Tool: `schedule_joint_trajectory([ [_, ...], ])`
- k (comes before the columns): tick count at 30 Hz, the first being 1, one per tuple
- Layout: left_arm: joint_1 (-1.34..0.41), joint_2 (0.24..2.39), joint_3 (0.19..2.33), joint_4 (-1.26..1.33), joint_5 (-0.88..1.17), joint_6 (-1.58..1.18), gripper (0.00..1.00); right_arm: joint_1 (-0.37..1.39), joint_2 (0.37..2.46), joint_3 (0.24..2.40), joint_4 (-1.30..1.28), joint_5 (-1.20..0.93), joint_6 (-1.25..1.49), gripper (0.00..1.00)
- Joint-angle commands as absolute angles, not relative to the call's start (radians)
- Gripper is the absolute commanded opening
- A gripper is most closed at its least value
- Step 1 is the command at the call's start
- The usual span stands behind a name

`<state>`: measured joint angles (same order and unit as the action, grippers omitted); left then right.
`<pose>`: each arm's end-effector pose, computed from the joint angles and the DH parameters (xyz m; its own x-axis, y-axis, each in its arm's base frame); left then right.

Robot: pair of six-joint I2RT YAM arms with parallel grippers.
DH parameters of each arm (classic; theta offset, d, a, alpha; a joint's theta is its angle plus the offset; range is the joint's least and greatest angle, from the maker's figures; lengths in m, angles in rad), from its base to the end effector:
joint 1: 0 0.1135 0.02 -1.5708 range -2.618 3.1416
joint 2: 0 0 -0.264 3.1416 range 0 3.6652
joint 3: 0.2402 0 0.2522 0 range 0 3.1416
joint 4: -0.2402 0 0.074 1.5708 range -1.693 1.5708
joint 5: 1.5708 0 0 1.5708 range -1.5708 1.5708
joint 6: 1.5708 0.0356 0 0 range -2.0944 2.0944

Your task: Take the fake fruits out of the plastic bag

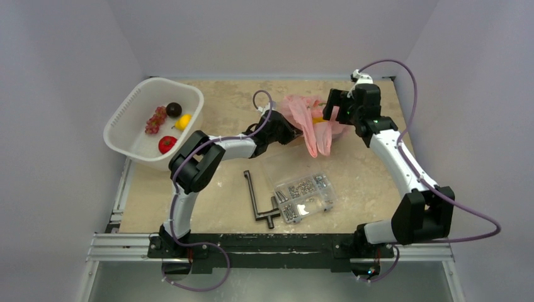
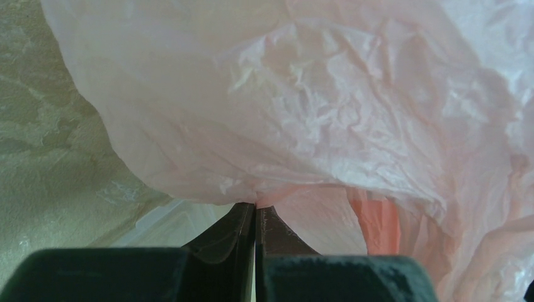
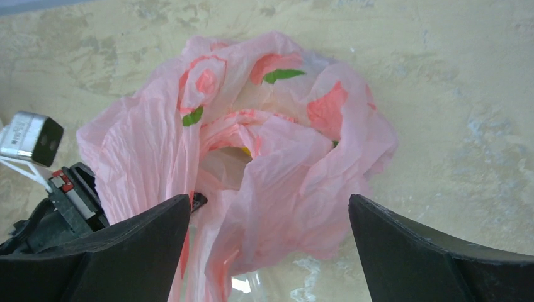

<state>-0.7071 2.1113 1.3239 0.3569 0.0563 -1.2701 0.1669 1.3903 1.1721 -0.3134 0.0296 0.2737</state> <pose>0.3566 -0.3074 0.1629 -0.7506 -0.6130 -0.2467 -0.0994 0.4739 -0.8749 0.3149 0.0520 0.3232 -0.5193 0.1865 -0.8340 -0.0005 0.9758 0.2186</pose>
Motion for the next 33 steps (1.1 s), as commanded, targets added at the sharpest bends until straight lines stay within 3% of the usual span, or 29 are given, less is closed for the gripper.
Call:
schedule_joint_trajectory([
  [1,-0.701,2.051,1.288,0.449,0.078,-1.239,0.0,0.221,1.438,1.162,-0.306,0.205,0.355,0.97],
  [4,-0.701,2.044,1.277,0.444,0.084,-1.237,0.0,0.223,1.448,1.091,-0.3,0.339,0.436,0.88],
  [5,-0.699,2.043,1.266,0.44,0.084,-1.242,0.0,0.223,1.438,1.057,-0.275,0.348,0.451,0.77],
  [9,-0.68,2.04,1.241,0.402,0.109,-1.234,0.0,0.219,1.384,0.894,-0.151,0.407,0.491,0.51],
  [13,-0.666,2.021,1.225,0.339,0.137,-1.161,0.0,0.214,1.356,0.817,-0.108,0.405,0.518,0.09],
  [15,-0.665,2.0,1.238,0.27,0.153,-1.099,0.0,0.214,1.303,0.773,-0.068,0.384,0.509,0.0],
  [21,-0.666,1.938,1.295,0.115,0.166,-0.94,0.04,0.214,1.245,0.745,-0.015,0.308,0.442,0.04],
  [23,-0.666,1.934,1.298,0.116,0.176,-0.935,0.0,0.216,1.249,0.789,-0.062,0.322,0.391,0.23],
  [25,-0.664,1.946,1.31,0.136,0.197,-0.945,0.0,0.216,1.242,0.838,-0.124,0.324,0.361,0.54],
  [27,-0.664,1.97,1.33,0.148,0.219,-0.967,0.0,0.22,1.226,0.881,-0.138,0.322,0.306,0.68],
  [30,-0.665,2.004,1.357,0.174,0.241,-1.006,0.0,0.227,1.209,0.951,-0.164,0.339,0.205,0.82],
  [33,-0.665,2.021,1.377,0.182,0.243,-1.029,0.0,0.236,1.288,1.057,-0.218,0.319,0.101,0.87],
])
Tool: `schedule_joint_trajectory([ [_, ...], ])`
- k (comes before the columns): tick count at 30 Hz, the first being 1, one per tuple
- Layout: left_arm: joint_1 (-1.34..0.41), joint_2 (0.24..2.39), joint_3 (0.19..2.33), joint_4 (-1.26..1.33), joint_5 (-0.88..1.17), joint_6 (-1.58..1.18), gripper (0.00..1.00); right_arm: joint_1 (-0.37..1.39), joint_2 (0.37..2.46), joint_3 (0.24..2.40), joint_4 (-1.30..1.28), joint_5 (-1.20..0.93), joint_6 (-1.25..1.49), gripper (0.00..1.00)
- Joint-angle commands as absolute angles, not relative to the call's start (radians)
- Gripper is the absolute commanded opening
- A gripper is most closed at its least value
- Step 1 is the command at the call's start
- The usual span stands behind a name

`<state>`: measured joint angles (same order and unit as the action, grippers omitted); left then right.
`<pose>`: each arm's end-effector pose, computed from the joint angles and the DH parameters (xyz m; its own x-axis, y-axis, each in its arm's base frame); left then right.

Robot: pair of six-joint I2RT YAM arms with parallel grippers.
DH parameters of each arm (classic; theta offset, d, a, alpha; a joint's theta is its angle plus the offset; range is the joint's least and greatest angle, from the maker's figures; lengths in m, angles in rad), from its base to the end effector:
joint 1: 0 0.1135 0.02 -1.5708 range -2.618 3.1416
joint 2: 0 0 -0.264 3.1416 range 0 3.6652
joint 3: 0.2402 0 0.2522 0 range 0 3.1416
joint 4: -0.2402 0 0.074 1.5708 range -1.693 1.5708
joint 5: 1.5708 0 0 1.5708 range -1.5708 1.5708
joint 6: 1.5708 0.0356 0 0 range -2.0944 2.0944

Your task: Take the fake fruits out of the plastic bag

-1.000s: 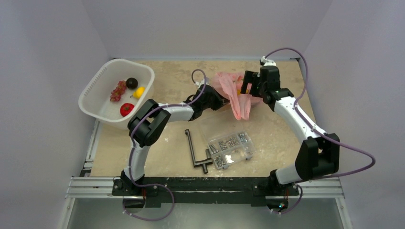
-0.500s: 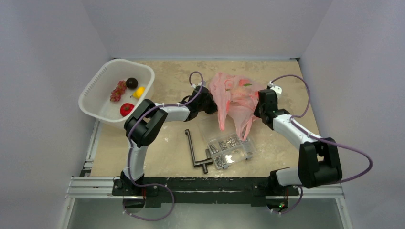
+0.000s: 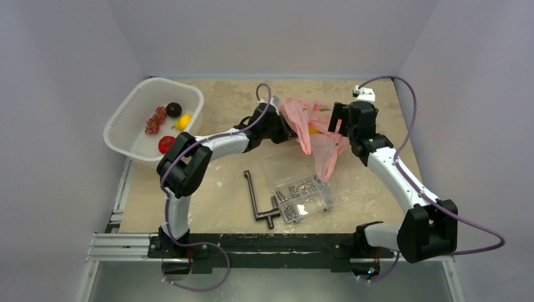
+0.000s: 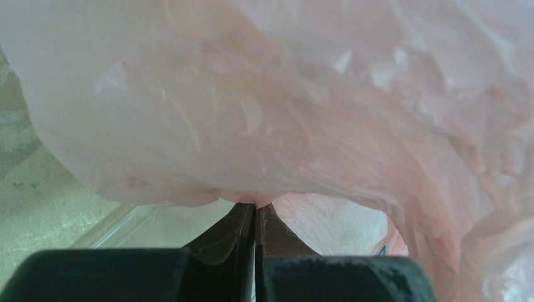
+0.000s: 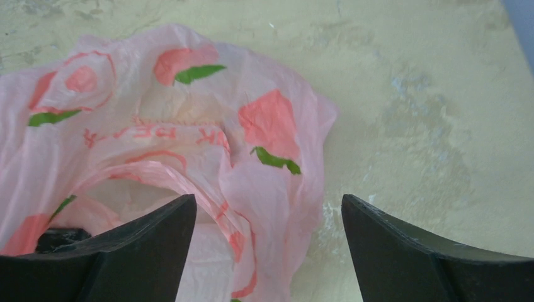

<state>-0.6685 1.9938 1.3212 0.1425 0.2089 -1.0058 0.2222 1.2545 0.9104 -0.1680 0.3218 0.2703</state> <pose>0.3495 -0.2855 0.1935 -0.8431 -0.3869 -0.3734 0.0647 0.6163 -0.7848 0.2782 0.0513 0.2854 -0.4446 0.1593 -0.8814 0.1853 0.9791 0.0834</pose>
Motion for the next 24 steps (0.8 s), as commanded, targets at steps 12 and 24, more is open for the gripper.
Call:
schedule_joint_trajectory([
  [12,-0.649,2.026,1.403,0.181,0.253,-1.042,0.0,0.325,1.428,1.095,-0.159,0.006,-0.261,0.87],
  [24,-0.646,2.022,1.394,0.206,0.278,-1.06,0.0,0.334,1.573,1.083,0.028,0.043,-0.234,0.85],
])
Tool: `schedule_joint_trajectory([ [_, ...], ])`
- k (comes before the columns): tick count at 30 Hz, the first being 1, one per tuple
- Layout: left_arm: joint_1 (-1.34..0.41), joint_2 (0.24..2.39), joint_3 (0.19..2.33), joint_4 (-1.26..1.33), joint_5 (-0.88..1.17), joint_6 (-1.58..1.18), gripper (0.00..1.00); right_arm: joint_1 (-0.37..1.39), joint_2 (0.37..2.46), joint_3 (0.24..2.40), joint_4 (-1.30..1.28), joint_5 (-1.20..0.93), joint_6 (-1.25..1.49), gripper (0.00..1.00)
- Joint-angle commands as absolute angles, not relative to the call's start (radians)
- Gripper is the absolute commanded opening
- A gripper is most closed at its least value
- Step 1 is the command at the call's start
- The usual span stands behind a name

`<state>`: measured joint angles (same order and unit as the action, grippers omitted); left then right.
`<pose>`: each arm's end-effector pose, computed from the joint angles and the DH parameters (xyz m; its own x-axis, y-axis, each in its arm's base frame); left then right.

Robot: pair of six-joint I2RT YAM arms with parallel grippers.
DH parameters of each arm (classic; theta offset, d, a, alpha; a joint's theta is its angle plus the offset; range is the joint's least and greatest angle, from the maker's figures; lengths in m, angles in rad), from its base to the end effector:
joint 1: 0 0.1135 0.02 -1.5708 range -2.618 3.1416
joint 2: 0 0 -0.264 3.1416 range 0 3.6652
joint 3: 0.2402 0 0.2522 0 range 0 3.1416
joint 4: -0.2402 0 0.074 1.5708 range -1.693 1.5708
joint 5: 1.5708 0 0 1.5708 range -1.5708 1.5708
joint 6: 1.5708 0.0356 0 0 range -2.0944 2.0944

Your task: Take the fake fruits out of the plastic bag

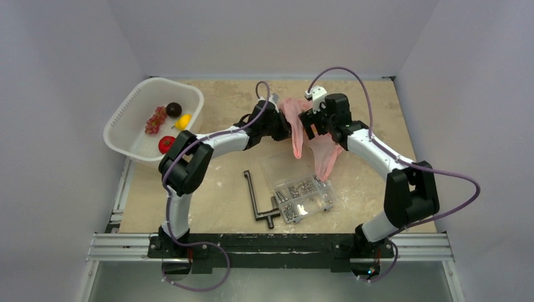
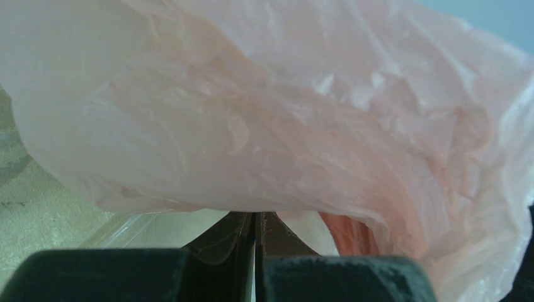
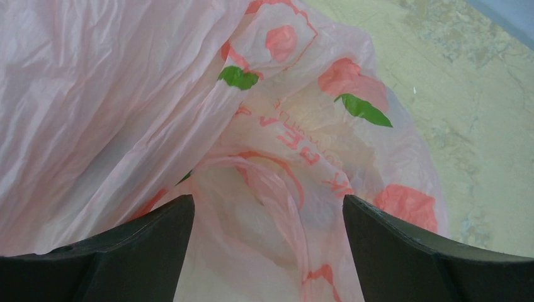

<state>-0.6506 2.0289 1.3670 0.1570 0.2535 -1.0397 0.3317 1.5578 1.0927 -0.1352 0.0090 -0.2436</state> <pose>0.3620 -0.2868 0.1946 -0.8511 -0.4012 -0.3387 0.0535 0.5754 -0.8161 0.3337 0.1146 0.2593 -0.4415 -0.4071 -0.7996 -0.4380 0.8755 -0.2040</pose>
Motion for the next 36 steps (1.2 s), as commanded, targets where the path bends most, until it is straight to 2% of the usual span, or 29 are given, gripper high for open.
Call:
schedule_joint_trajectory([
  [1,-0.647,2.022,1.394,0.206,0.279,-1.061,0.0,0.336,1.578,1.07,0.07,0.063,-0.219,0.85],
  [10,-0.645,2.034,1.364,0.247,0.306,-1.086,0.0,0.338,1.66,1.037,0.304,0.095,-0.147,0.66],
  [12,-0.645,2.037,1.359,0.253,0.308,-1.091,0.0,0.338,1.688,1.054,0.351,0.071,-0.127,0.55],
  [15,-0.645,2.037,1.344,0.269,0.313,-1.103,0.0,0.339,1.741,1.114,0.371,0.069,-0.052,0.45],
  [16,-0.644,2.036,1.336,0.277,0.313,-1.108,0.0,0.338,1.755,1.124,0.391,0.078,-0.033,0.4],
  [17,-0.645,2.035,1.326,0.285,0.313,-1.114,0.0,0.338,1.769,1.13,0.421,0.094,-0.018,0.3],
  [18,-0.644,2.034,1.318,0.292,0.313,-1.119,0.0,0.337,1.782,1.138,0.447,0.12,-0.004,0.06],
  [19,-0.644,2.034,1.309,0.299,0.315,-1.124,0.0,0.335,1.799,1.156,0.464,0.15,0.031,0.0],
  [24,-0.637,2.033,1.242,0.33,0.289,-1.145,0.0,0.315,1.876,1.338,0.424,0.359,0.108,0.0],
  [30,-0.635,2.057,1.22,0.345,0.285,-1.152,0.0,0.291,1.902,1.6,0.265,0.263,0.058,0.0],
  [36,-0.635,2.04,1.233,0.34,0.289,-1.116,0.0,0.292,1.852,1.602,0.203,0.174,0.006,0.0],
])
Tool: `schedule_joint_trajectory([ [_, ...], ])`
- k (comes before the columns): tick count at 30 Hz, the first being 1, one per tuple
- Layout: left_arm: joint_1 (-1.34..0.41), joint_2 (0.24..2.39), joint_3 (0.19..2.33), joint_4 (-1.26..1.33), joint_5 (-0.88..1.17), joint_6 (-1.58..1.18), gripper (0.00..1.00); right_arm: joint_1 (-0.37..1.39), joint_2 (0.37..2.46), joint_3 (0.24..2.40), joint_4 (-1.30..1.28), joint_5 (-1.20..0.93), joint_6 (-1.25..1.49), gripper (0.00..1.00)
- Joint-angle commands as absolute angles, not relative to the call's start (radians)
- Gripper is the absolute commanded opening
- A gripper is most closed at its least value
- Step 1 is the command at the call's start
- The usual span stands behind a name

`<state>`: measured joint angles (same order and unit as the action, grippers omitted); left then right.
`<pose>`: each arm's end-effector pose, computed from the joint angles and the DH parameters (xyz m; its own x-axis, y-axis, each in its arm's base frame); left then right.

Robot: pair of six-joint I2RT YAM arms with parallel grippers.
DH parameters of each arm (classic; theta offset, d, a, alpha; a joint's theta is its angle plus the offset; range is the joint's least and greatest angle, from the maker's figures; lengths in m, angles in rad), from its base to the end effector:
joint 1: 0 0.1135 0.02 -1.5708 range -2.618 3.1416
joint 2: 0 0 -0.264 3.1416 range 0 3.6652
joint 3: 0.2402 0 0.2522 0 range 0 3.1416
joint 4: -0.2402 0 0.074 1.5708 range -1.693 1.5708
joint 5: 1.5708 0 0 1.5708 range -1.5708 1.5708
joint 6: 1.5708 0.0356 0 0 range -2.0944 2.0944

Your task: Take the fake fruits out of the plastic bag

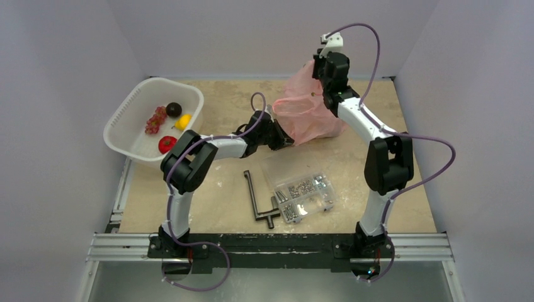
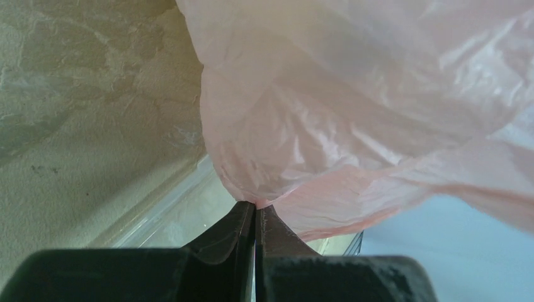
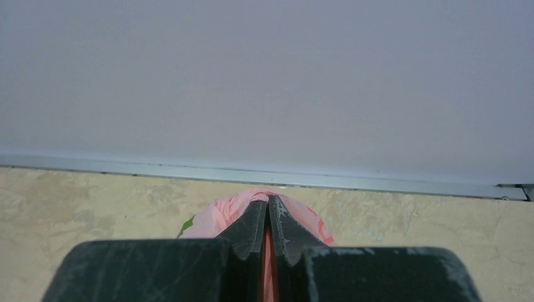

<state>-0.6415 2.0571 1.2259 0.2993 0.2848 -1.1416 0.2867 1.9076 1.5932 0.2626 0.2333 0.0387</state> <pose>0.3514 -0.2749 0.1515 -0.8677 -0.4411 -0.2291 -0.0498 0.5356 -0.8430 0.4505 0.1242 0.3383 -0.0517 0.0240 -0.9984 -0.0517 0.9983 0.0267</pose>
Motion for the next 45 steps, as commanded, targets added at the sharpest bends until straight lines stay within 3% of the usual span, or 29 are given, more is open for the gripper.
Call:
schedule_joint_trajectory([
  [1,-0.635,2.026,1.239,0.318,0.282,-1.092,0.0,0.292,1.842,1.603,0.175,0.163,0.005,0.0],
  [3,-0.635,1.993,1.25,0.276,0.267,-1.042,0.02,0.294,1.81,1.598,0.117,0.16,0.006,0.0],
  [5,-0.637,1.96,1.257,0.24,0.254,-1.0,0.14,0.294,1.775,1.593,0.051,0.18,0.015,0.05],
  [9,-0.644,1.887,1.268,0.158,0.239,-0.904,0.4,0.294,1.742,1.662,-0.239,0.244,0.117,0.54],
  [11,-0.65,1.855,1.264,0.151,0.26,-0.867,0.48,0.296,1.699,1.667,-0.378,0.271,0.182,0.72],
  [12,-0.655,1.843,1.263,0.15,0.272,-0.862,0.52,0.297,1.662,1.639,-0.397,0.285,0.217,0.9],
  [13,-0.661,1.832,1.26,0.152,0.283,-0.856,0.57,0.299,1.622,1.6,-0.403,0.299,0.249,0.98],
  [19,-0.701,1.766,1.21,0.145,0.268,-0.849,0.6,0.3,1.544,1.504,-0.412,0.19,0.289,0.99],
  [25,-0.707,1.672,1.168,0.069,0.226,-0.785,0.61,0.298,1.544,1.362,-0.247,0.079,0.387,0.99],
  [30,-0.709,1.569,1.149,-0.016,0.203,-0.703,0.62,0.297,1.603,1.407,-0.287,0.131,0.452,0.99],
  [34,-0.709,1.495,1.164,-0.108,0.18,-0.652,0.62,0.298,1.56,1.357,-0.353,0.19,0.477,0.85],
  [36,-0.709,1.486,1.206,-0.169,0.178,-0.615,0.62,0.298,1.489,1.26,-0.326,0.178,0.477,0.7],
  [41,-0.709,1.507,1.302,-0.211,0.16,-0.565,0.63,0.298,1.317,1.064,-0.28,0.173,0.416,0.12],
  [44,-0.715,1.582,1.396,-0.247,0.148,-0.54,0.65,0.297,1.206,0.95,-0.208,0.121,0.351,0.0],
  [45,-0.72,1.614,1.433,-0.265,0.131,-0.527,0.67,0.297,1.185,0.93,-0.185,0.09,0.313,0.0],
])
